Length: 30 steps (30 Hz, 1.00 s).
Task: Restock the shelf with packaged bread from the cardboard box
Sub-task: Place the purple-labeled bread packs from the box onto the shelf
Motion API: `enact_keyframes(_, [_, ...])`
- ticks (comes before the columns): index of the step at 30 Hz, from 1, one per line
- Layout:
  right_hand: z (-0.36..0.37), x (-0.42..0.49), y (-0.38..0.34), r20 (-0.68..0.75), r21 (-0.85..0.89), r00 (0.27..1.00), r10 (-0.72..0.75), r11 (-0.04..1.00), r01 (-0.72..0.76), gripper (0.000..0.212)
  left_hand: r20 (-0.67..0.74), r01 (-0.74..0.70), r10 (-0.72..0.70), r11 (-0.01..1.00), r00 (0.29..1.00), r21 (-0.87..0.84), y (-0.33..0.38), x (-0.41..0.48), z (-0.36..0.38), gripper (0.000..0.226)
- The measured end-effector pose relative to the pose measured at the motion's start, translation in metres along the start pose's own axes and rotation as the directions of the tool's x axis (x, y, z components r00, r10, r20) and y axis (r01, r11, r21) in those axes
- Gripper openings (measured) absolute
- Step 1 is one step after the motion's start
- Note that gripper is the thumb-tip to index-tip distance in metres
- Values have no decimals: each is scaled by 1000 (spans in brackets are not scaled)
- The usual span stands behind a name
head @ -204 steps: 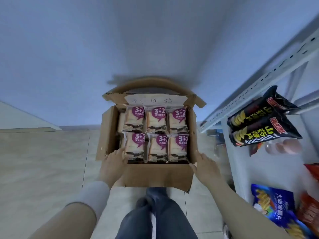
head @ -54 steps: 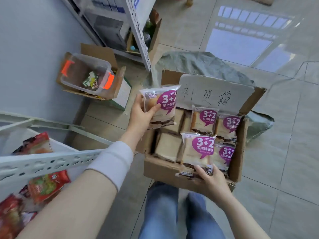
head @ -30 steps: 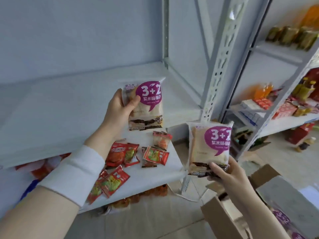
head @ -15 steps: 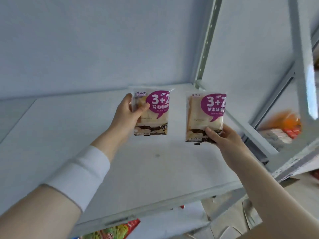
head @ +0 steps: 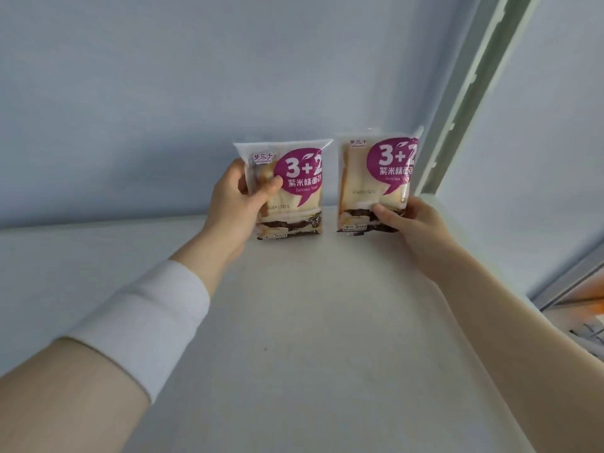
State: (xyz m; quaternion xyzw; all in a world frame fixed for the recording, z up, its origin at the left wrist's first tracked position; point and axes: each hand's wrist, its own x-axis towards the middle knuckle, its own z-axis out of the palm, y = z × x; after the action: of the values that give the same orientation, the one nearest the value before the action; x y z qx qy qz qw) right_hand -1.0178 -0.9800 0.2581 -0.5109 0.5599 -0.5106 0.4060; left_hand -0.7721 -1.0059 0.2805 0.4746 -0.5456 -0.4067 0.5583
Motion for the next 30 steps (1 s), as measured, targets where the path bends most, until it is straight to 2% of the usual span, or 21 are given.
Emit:
enact_keyframes(4, [-4,29,7,11,-96,1000,-8,995,9,31,-39,-64,65,997,997,35,-6,22,12,22])
enact_keyframes(7, [-3,36,8,16,-206,999,-38,978,40,29,-65,-66,69,996,996,54,-10,29,17,26])
enact_keyframes(11, [4,34,8,-106,-283,989,-108,956,74,34,-104,-116,126,988,987,99,-11,29,23,34])
enact_keyframes(14, [7,30,8,-171,-296,979,-109,954,54,30,-134,-132,157,975,978,176,-11,28,27,30])
enact_keyframes(19, [7,35,7,-167,-369,979,-114,928,45,30,-145,-143,183,958,972,250,-11,24,32,27])
enact_keyframes(23, [15,31,8,-257,-350,957,-137,936,40,48,-233,-85,197,906,952,415,-8,23,36,42])
enact_keyframes(24, [18,29,6,-269,-357,953,-141,933,38,52,-262,-60,191,897,946,437,-5,23,38,46])
enact_keyframes(26, [22,24,1,-267,-407,955,-128,913,9,58,-283,-7,117,933,952,360,1,18,40,54])
enact_keyframes(28, [27,15,-6,-272,-465,958,-96,884,-43,73,-265,58,12,966,964,254,8,11,38,66])
enact_keyframes(30, [33,5,-16,-299,-535,952,-68,838,-108,84,-247,116,-55,963,967,242,12,8,35,74])
